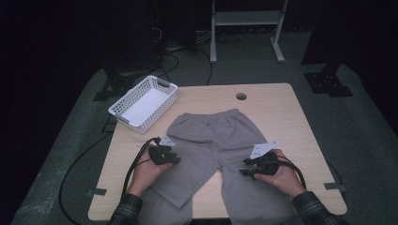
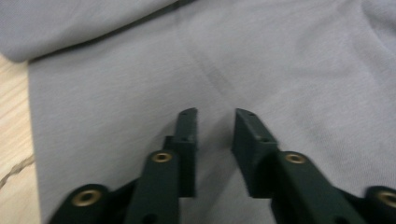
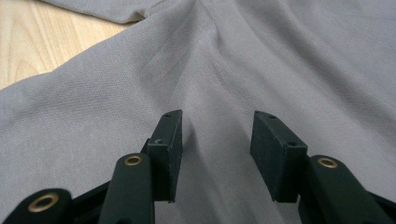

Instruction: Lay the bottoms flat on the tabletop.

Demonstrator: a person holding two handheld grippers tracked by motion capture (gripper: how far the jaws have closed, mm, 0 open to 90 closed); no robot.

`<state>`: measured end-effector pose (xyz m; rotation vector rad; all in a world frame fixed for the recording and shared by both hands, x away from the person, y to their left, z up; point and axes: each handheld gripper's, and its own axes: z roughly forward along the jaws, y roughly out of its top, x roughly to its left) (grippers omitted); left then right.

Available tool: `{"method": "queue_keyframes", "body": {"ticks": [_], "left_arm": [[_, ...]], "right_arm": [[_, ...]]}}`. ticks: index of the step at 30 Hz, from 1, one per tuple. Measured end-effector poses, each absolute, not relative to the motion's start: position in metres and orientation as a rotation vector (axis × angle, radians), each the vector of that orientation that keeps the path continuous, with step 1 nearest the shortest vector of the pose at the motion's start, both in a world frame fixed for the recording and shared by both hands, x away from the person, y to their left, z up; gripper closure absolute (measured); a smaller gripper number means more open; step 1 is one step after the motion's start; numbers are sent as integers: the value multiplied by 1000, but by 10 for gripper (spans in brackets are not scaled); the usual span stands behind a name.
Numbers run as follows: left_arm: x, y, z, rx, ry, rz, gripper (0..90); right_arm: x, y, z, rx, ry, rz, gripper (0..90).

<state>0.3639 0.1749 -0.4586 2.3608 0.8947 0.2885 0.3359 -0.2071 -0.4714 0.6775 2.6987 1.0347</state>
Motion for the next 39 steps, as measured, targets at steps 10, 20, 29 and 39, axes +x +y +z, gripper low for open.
{"method": "queue_keyframes", "body": {"ticks": [10, 20, 29, 39], "left_arm": [[338, 171, -457, 2386, 893, 215, 898], [300, 165, -457, 2401, 841, 134, 897], [285, 160, -458, 2378, 824, 71, 800], [306, 177, -456, 2318, 881, 256, 521]], "right_arm": [[336, -207, -471, 670, 2702, 1027, 526], [336, -208, -471, 667, 2702, 1027, 526], [334, -207, -470, 679, 2701, 1011, 526], [336, -214, -461, 692, 2640, 1044, 520]]}}
